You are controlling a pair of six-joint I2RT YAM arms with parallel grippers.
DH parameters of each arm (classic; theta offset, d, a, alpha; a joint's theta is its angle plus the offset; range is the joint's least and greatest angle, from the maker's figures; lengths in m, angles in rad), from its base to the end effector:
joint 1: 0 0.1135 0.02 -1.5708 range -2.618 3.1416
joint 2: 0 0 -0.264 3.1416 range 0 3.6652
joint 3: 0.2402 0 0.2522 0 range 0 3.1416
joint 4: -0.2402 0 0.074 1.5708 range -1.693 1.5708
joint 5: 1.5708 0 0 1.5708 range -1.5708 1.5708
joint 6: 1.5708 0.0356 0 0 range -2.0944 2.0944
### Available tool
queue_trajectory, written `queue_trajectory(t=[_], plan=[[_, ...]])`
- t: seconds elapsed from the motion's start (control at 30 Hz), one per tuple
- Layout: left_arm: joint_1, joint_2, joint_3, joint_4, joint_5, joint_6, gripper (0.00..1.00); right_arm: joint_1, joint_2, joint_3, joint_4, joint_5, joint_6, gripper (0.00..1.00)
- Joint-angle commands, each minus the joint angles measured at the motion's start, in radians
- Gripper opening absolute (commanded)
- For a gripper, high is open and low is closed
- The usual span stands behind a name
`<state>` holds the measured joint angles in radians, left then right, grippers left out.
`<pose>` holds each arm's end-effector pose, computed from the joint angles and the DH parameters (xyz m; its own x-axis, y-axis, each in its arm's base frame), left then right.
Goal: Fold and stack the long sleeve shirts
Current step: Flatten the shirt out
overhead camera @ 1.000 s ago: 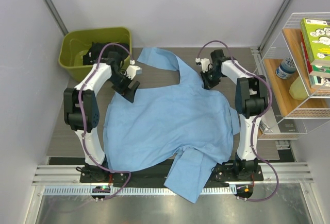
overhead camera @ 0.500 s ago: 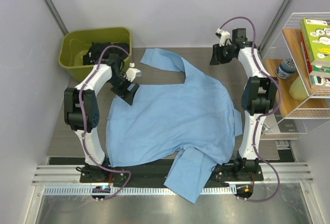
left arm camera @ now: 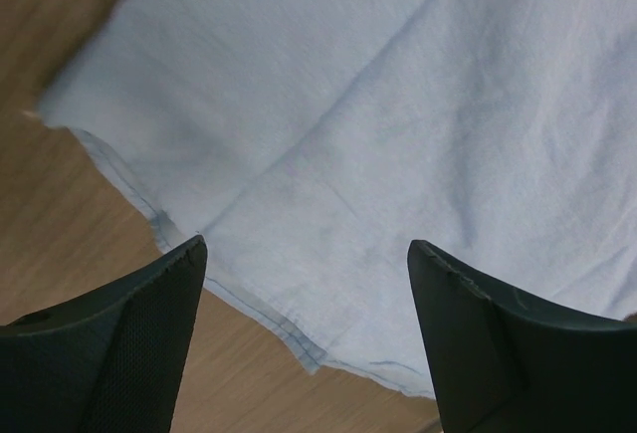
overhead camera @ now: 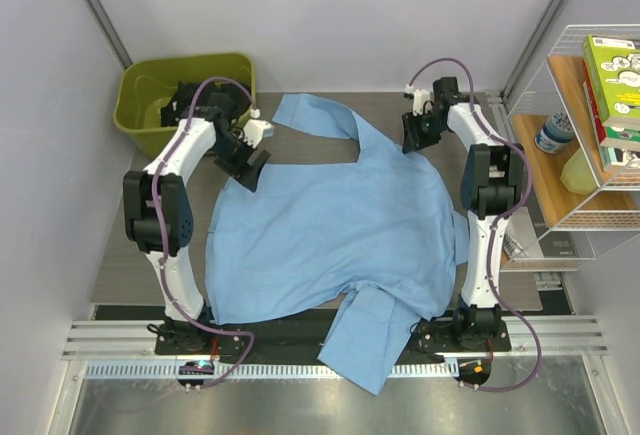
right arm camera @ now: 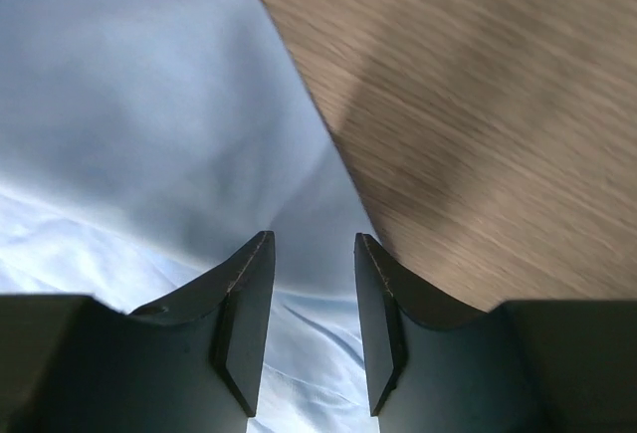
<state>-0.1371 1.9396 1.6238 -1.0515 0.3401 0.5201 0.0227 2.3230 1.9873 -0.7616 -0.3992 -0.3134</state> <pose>0.3831 -0.0648 0.2354 -0.7447 0.5757 -0.3377 0.6519 0.7359 -0.1831 0.4997 0.0252 0.1872 -0.7853 -0.3020 -0.5404 -0.4628 0.8662 0.1885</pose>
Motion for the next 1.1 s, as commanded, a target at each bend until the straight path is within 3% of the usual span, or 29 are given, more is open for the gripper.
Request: queue_trajectory(t=[0.0, 0.23, 0.4, 0.63, 1.07], plan=[[-0.002, 0.024, 0.108, 0.077, 0.0, 0.047, 0.81, -0.05, -0.096, -0.013, -0.015, 0.043, -0.073, 0.44], [-0.029, 0.079, 0.136, 0.1, -0.003, 0.383, 0.75, -0.05, -0.059, -0.007, -0.096, -0.007, -0.061, 0.44], [-0.036, 0.133, 0.133, 0.182, -0.059, 0.514, 0.67, -0.049, -0.037, -0.002, -0.093, -0.009, -0.041, 0.44], [-0.032, 0.173, 0.116, 0.266, -0.15, 0.598, 0.48, -0.05, -0.021, 0.01, -0.093, -0.032, -0.024, 0.44], [-0.029, 0.213, 0.111, 0.311, -0.219, 0.627, 0.46, -0.05, 0.045, 0.064, -0.054, -0.016, 0.01, 0.41]])
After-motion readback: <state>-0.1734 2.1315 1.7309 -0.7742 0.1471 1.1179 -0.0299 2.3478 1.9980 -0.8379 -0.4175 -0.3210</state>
